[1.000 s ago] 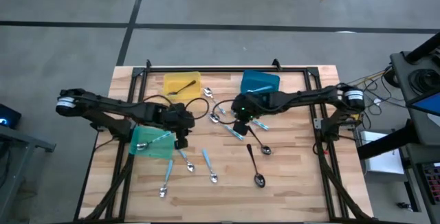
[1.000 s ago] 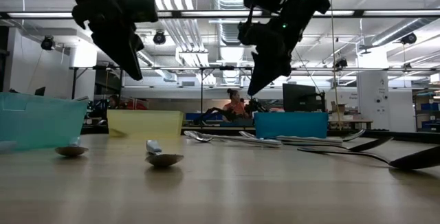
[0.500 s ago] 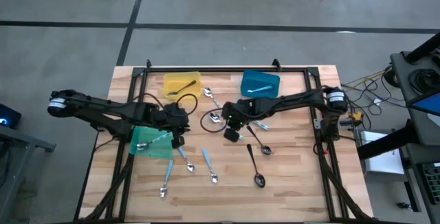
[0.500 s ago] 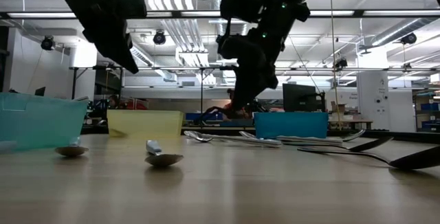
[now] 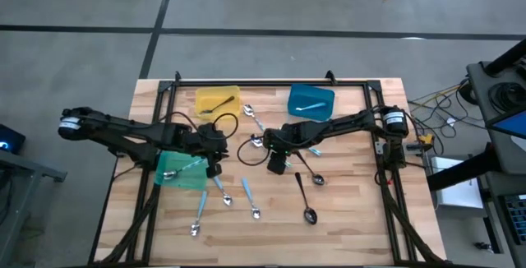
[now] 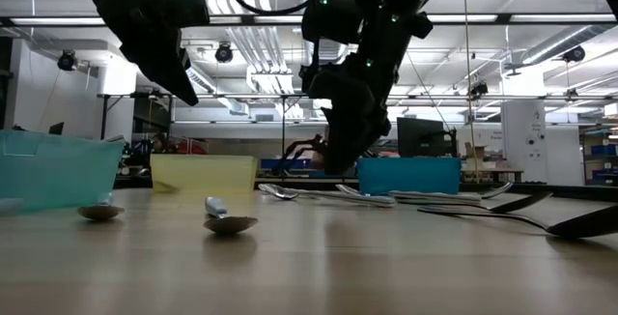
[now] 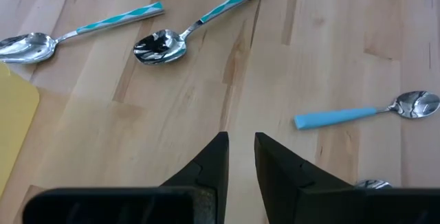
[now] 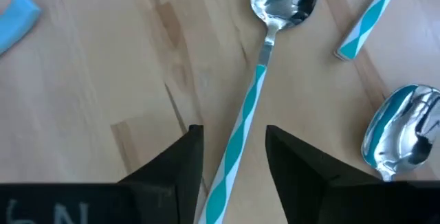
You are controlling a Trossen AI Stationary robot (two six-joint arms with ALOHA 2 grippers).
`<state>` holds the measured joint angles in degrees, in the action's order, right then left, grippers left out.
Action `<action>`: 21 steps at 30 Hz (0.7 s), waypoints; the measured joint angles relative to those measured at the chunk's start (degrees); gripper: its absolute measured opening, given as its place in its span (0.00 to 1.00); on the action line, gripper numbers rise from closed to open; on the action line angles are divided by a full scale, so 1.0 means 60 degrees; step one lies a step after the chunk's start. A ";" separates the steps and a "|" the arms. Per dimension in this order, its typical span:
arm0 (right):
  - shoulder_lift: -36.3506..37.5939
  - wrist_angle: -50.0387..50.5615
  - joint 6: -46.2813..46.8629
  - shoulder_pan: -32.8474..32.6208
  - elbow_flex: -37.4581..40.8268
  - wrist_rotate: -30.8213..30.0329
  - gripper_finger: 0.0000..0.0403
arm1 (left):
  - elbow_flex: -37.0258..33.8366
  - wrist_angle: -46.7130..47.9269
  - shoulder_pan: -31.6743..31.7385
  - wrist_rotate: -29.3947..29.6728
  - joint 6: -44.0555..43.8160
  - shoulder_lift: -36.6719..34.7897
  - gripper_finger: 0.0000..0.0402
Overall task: Sort silverware by color (type)
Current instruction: Put the blue patterned spoon into the green bin
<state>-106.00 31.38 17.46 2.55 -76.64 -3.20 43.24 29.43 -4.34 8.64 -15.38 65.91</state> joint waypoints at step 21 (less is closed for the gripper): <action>-0.0833 -0.0635 -0.0012 -0.0011 0.0106 -0.0303 0.37 | -0.0004 -0.0090 -0.0003 0.0229 0.0015 0.0142 0.13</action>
<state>-110.99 27.56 17.39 2.48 -76.01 -5.02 43.22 28.89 -4.36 10.02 -15.29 66.76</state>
